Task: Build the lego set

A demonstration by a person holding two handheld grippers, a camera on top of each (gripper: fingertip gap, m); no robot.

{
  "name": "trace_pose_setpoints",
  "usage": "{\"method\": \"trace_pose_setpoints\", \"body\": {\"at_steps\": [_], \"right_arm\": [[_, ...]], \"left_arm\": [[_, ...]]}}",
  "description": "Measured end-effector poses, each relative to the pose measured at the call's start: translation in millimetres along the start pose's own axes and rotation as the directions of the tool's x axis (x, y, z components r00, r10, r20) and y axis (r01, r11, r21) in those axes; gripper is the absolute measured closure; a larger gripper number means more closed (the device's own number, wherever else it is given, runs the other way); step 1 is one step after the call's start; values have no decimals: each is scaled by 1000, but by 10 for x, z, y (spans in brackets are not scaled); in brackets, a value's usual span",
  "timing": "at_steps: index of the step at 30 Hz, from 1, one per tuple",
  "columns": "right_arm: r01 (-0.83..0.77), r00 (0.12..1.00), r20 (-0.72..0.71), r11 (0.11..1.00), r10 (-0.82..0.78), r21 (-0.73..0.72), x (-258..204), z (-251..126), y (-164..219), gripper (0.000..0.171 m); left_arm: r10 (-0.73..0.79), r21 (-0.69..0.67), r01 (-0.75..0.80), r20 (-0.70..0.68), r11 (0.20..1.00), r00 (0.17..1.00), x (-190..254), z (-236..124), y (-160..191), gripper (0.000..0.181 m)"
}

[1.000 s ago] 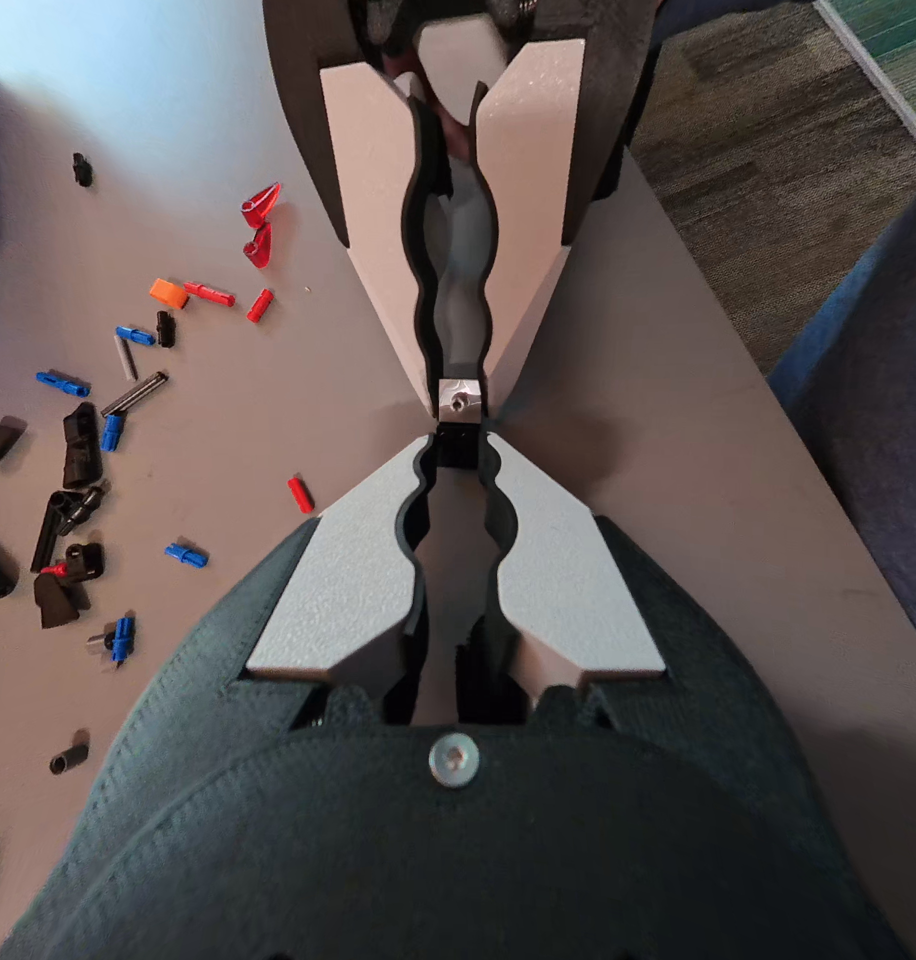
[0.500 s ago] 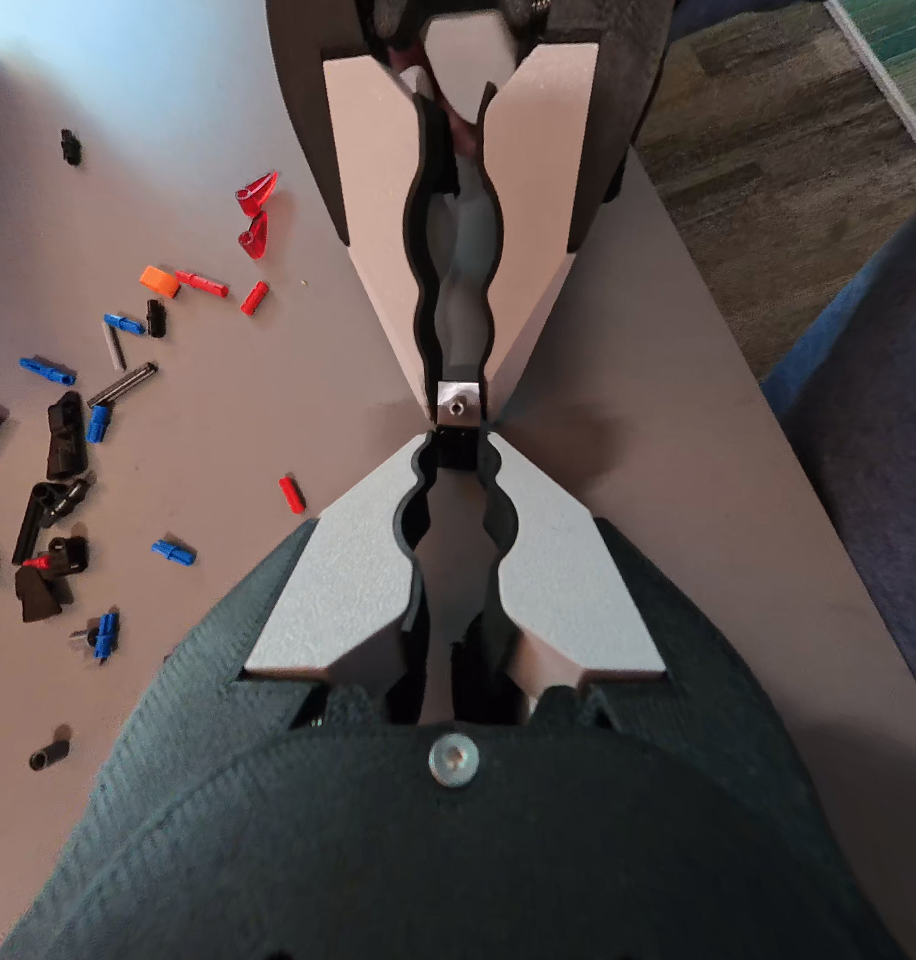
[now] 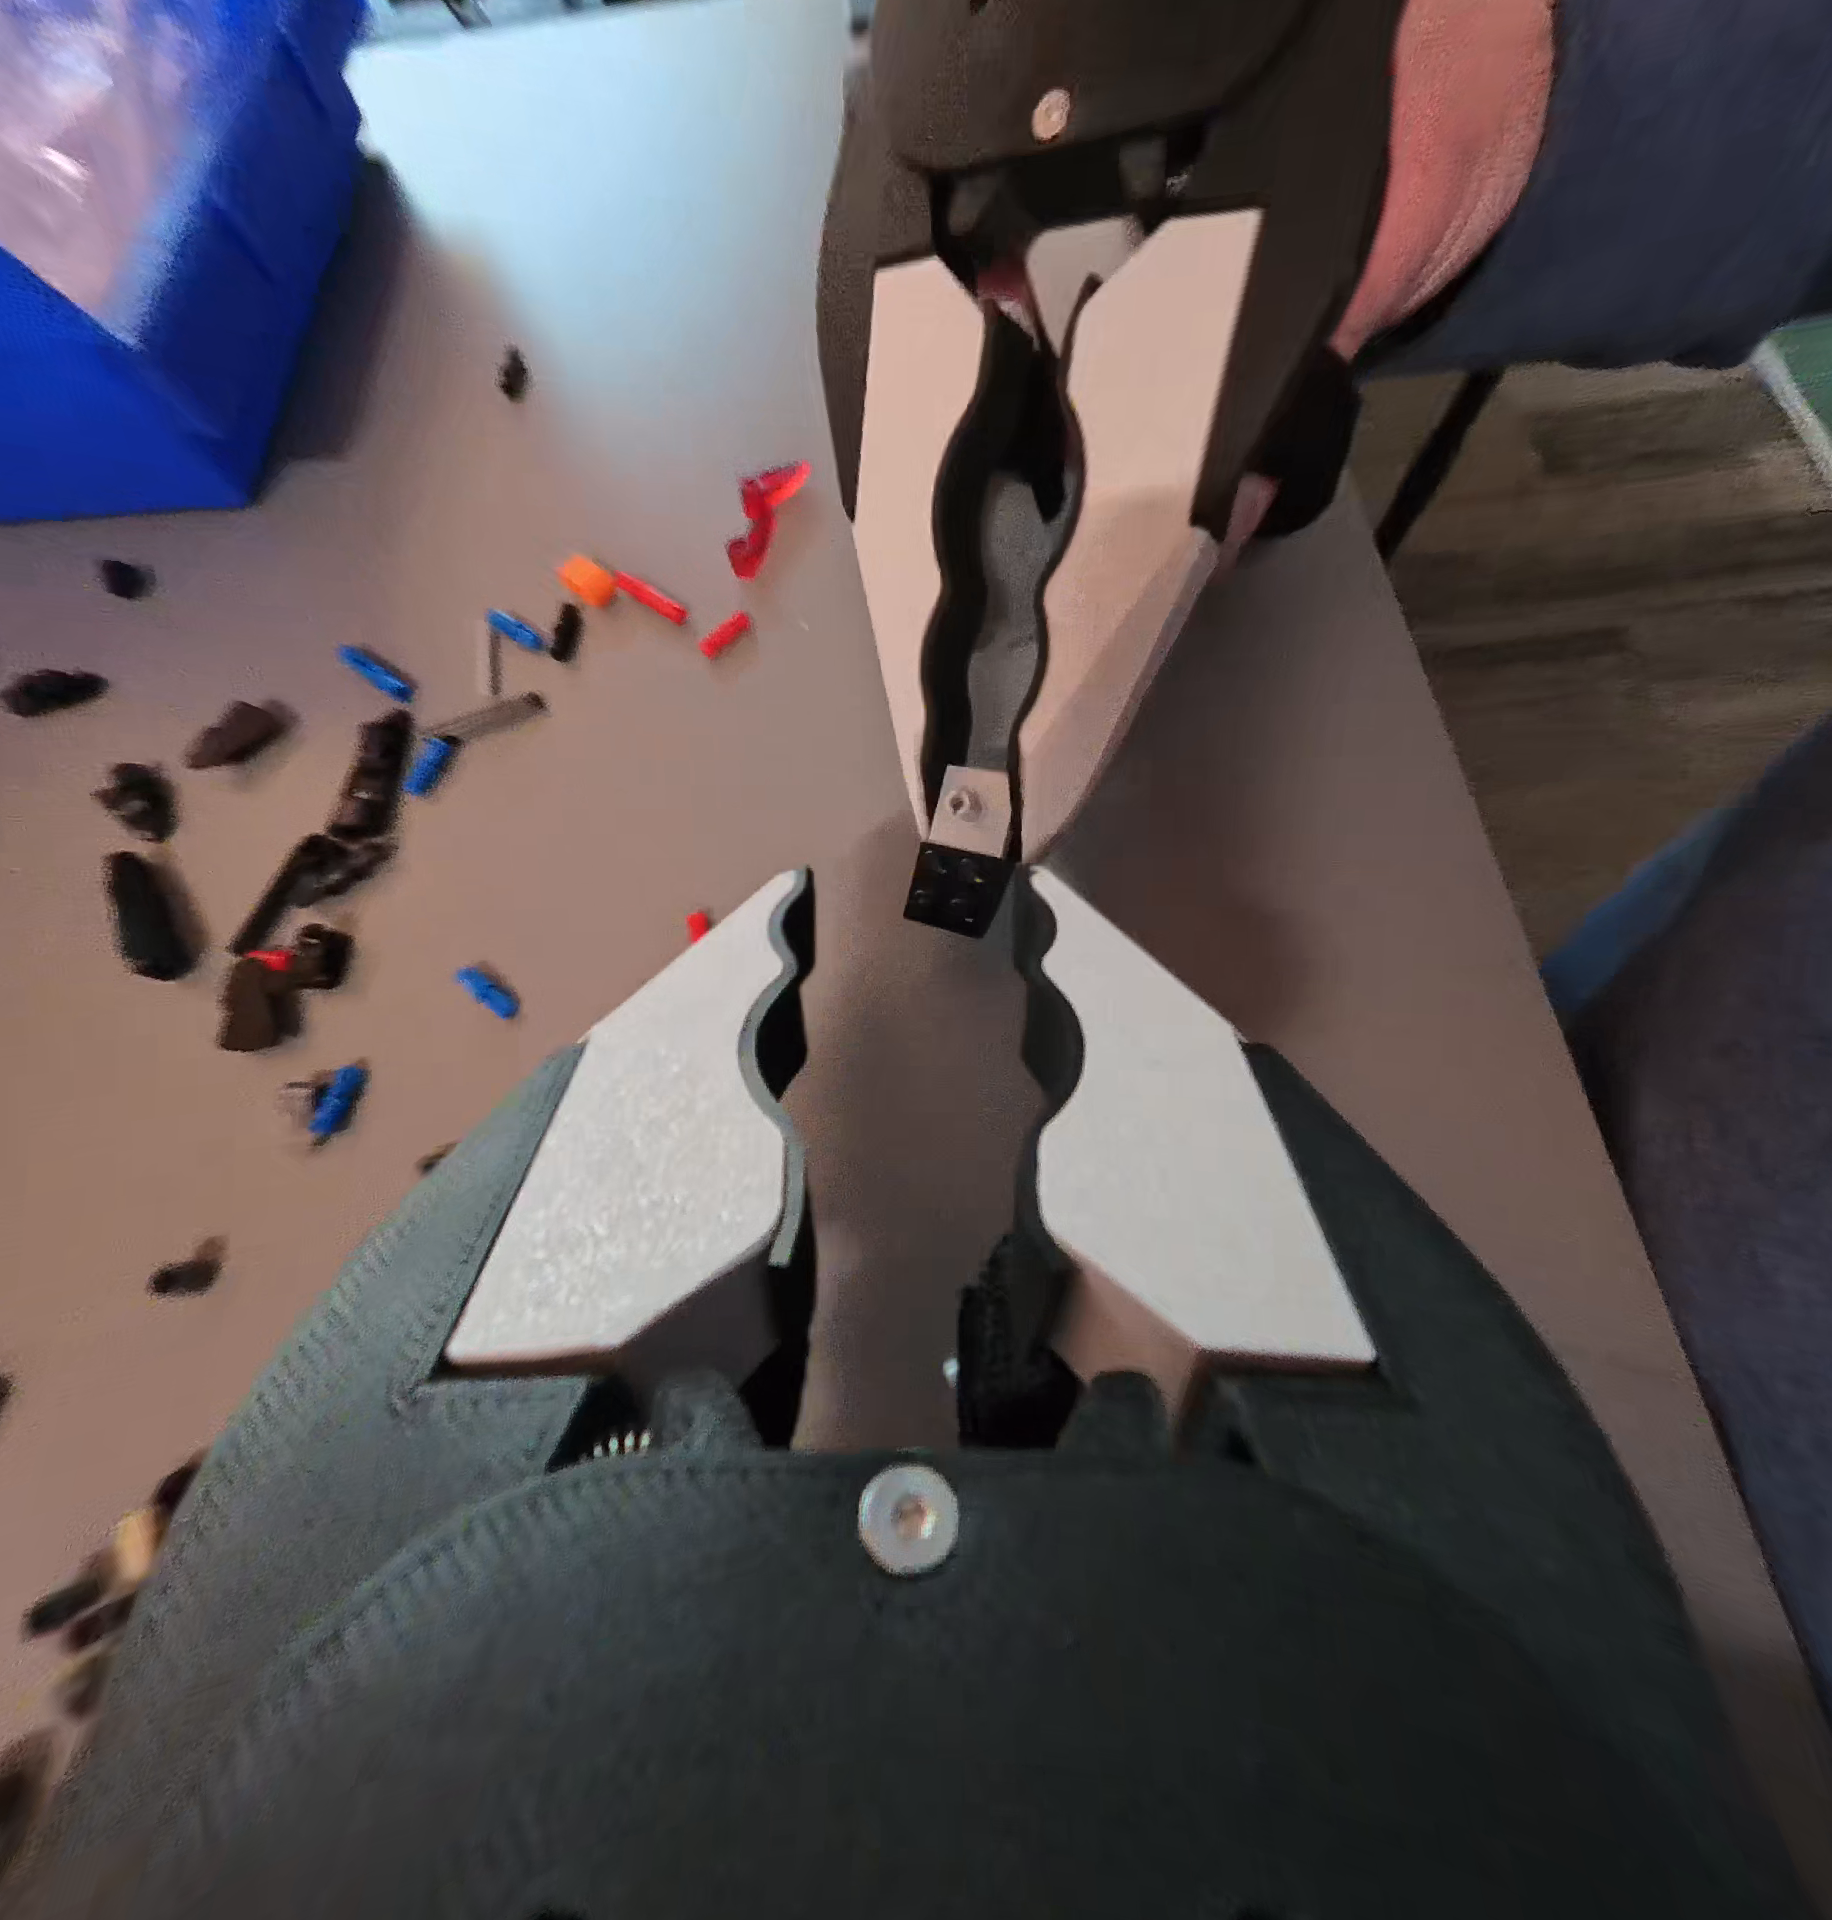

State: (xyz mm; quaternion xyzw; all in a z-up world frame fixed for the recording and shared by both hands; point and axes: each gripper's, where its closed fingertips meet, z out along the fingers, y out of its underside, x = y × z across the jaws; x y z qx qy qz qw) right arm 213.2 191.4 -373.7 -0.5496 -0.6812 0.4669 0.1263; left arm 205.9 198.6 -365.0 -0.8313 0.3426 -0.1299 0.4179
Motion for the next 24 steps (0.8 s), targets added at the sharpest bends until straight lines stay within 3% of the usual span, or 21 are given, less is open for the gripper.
{"method": "trace_pose_setpoints", "body": {"at_steps": [4,9,19,24], "right_arm": [[-292,945,205,938,254,187,-21,-186,-404,158],[-453,839,413,876,355,167,-122,-283,-608,157],[-493,730,576,867,366,73,-396,-245,-742,157],[-482,735,568,874,371,53,-453,-180,-674,157]], "left_arm": [[137,38,-140,72,989,988,-24,-193,-180,143],[231,57,-242,152,969,961,-125,-382,-401,152],[335,39,-343,137,939,932,-16,-539,-435,169],[353,2,-358,152,934,923,65,-543,-351,169]]}}
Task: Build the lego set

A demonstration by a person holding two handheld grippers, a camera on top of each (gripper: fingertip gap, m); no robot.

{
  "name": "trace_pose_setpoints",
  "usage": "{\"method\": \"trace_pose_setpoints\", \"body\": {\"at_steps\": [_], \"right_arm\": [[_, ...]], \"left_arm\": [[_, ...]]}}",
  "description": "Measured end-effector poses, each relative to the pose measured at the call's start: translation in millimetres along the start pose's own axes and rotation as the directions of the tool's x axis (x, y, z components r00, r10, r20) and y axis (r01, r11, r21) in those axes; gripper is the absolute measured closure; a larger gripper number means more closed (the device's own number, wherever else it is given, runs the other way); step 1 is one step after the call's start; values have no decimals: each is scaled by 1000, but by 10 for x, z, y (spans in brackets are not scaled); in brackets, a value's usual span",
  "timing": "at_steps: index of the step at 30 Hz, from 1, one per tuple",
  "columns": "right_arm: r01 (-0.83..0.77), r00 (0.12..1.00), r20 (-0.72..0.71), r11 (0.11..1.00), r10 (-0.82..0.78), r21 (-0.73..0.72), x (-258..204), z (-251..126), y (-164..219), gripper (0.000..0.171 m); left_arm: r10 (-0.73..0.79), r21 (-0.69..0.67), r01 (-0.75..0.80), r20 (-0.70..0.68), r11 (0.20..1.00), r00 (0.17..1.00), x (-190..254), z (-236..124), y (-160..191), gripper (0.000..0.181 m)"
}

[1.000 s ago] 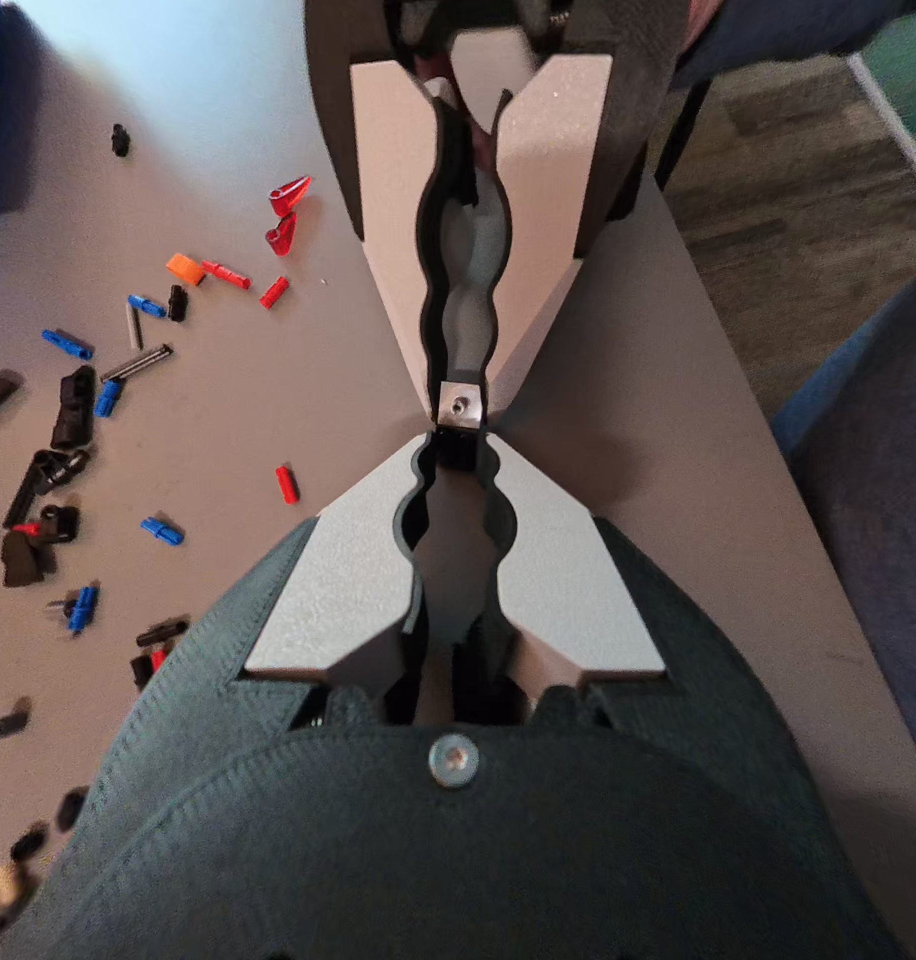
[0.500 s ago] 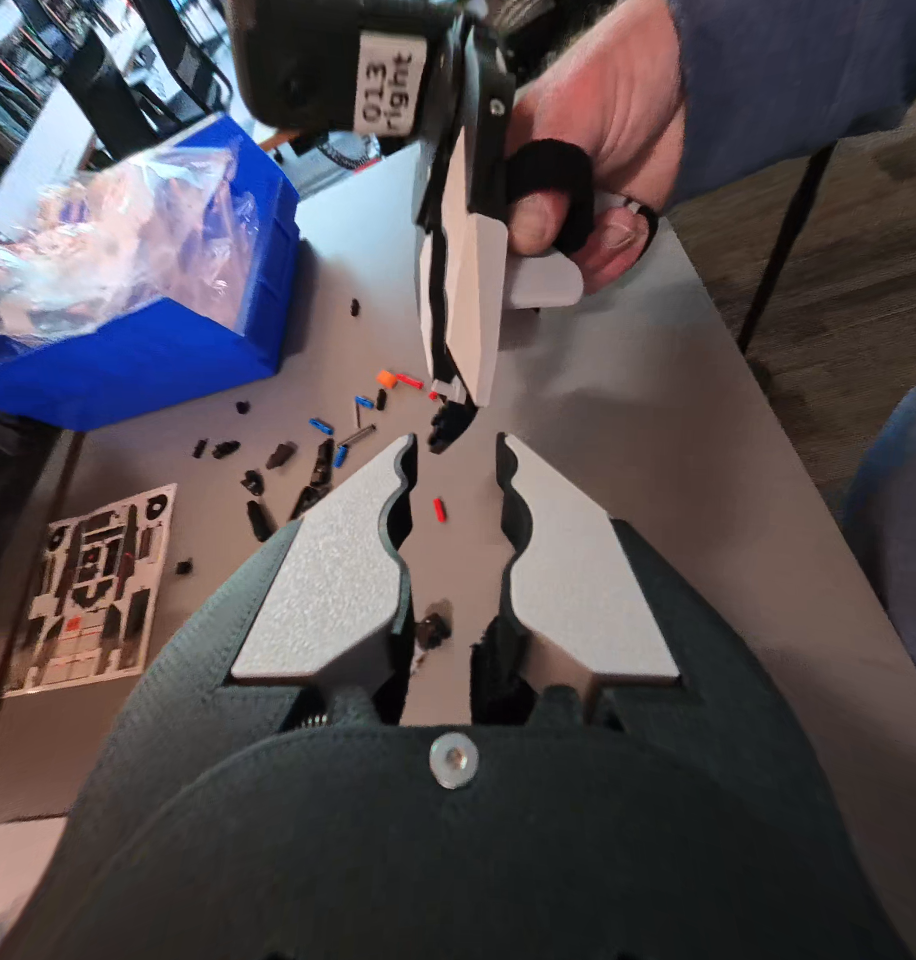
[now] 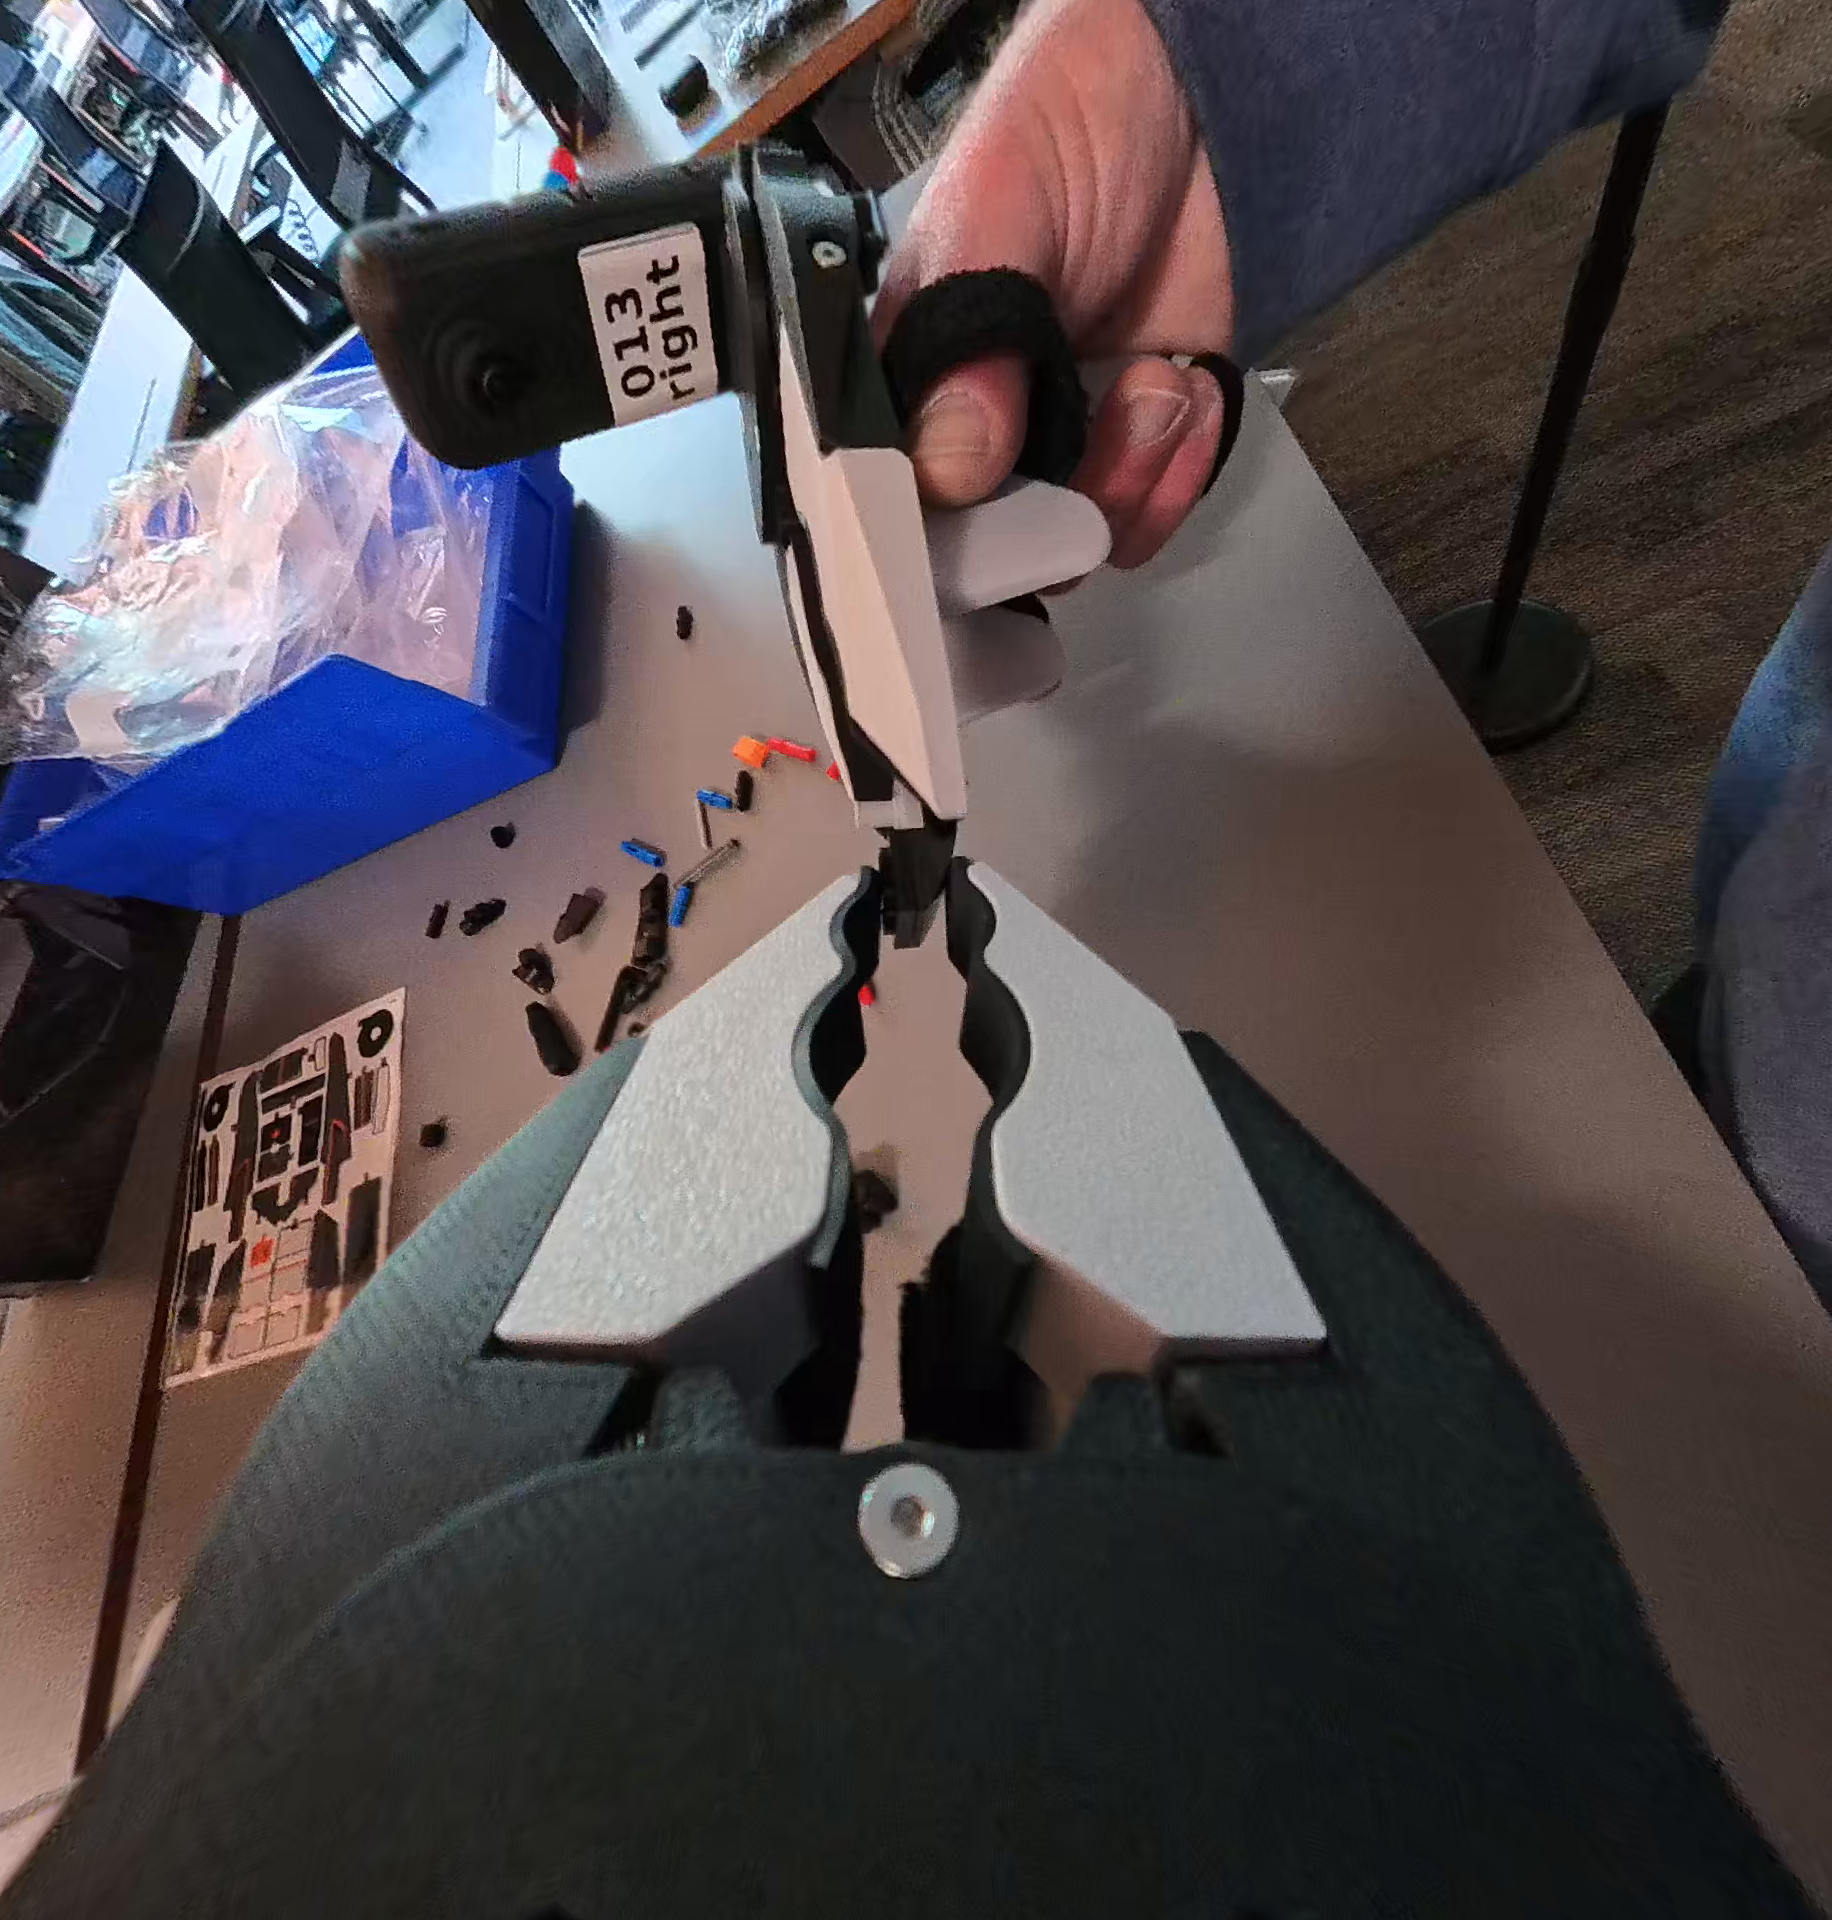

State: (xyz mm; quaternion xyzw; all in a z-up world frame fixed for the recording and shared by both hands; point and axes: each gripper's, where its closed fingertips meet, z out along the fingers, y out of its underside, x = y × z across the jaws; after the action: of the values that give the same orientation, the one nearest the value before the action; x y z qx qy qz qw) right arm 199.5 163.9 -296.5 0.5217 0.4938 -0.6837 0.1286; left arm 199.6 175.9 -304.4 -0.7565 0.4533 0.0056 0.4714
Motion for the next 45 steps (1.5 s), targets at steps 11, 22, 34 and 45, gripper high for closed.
{"method": "trace_pose_setpoints", "body": {"at_steps": [11,22,34,45], "right_arm": [[332,860,-299,898,-413,-288,416,52,155,157],[429,551,-280,555,-786,-713,994,-85,364,158],[416,572,-301,586,-763,-695,972,-87,345,141],[426,571,-394,671,-720,-607,810,-230,202,138]], "left_arm": [[-276,-36,285,153,958,949,-13,-422,410,149],[-390,-116,430,263,895,883,176,-806,919,157],[-437,-132,492,302,861,847,196,-972,1084,150],[-498,-160,578,360,800,789,228,-1219,1346,147]]}}
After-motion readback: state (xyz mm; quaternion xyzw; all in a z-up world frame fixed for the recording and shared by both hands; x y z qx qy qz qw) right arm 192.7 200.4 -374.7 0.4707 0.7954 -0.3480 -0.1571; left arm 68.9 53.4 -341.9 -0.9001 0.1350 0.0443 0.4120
